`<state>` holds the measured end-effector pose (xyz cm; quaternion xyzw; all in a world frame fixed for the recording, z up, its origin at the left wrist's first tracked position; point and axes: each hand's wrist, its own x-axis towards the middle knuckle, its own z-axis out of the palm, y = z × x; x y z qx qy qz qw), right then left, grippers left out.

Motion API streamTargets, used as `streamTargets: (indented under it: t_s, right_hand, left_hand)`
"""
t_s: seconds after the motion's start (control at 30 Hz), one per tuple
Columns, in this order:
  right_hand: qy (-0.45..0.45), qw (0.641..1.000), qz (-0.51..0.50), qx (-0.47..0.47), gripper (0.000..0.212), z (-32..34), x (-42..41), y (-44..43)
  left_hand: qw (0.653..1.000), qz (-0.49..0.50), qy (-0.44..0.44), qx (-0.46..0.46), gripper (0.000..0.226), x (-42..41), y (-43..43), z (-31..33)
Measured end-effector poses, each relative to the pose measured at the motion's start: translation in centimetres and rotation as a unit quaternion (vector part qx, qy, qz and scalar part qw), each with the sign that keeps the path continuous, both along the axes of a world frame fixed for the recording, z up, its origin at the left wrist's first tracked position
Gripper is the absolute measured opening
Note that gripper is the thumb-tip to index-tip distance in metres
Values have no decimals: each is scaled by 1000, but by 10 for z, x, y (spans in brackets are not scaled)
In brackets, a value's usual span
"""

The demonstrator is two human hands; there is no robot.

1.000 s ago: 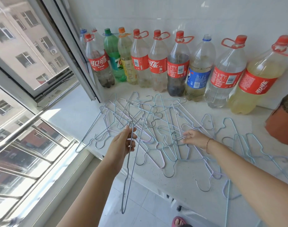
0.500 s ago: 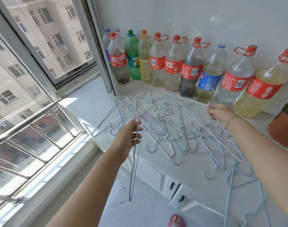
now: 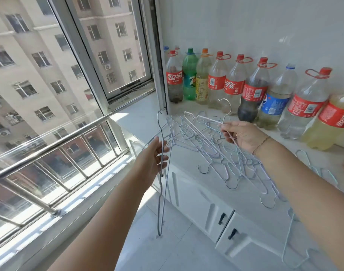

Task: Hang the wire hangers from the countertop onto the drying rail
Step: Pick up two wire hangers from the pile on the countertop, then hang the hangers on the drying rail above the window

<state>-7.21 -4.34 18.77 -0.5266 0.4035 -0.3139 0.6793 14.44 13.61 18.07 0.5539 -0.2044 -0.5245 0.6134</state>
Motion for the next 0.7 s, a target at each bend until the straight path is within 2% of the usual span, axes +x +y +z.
streamTargets:
  t_s: [0.1,0.27,0.37,0.6,0.7]
  right_hand:
    - [-20,998,59,20,11,9,28,22]
    - [-40,985,165,40,31,21,77,59]
    - [-46,970,234,49,31,26,104,86]
    - [-59,918,383,83,19,41,159,171]
    - [-75,882,451,118,22,49,177,223]
  left_hand:
    - [999,40,19,-5,33,8,27,6]
    - [990,135,32,-16,32,17,74,20]
    - [980,198,27,-12,33,20,107,26]
    - [938,345,33,-16,30,18,208,37]
    - [915,402,33,-18,26,10,262,43]
